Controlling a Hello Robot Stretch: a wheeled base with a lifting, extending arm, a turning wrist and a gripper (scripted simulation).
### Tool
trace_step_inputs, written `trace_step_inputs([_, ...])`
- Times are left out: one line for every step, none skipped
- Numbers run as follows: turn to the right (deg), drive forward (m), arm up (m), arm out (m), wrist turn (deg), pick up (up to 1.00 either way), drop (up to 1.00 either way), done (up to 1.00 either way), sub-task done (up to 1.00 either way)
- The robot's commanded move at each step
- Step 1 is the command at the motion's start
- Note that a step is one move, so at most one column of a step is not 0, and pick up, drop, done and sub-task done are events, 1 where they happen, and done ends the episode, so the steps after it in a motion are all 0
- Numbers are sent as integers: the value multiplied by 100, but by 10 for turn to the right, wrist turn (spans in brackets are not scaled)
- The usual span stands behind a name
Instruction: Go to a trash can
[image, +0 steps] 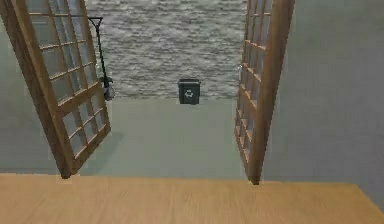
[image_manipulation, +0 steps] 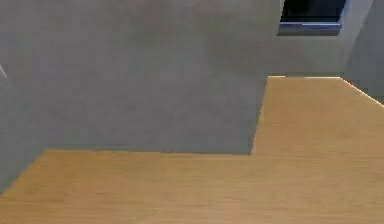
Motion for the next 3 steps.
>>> trace_step_inputs([0,100,0,0,0,0,0,0,0])
trace_step_inputs([-120,0,0,0,0,0,0,0,0])
trace_step_inputs([0,25,0,0,0,0,0,0,0])
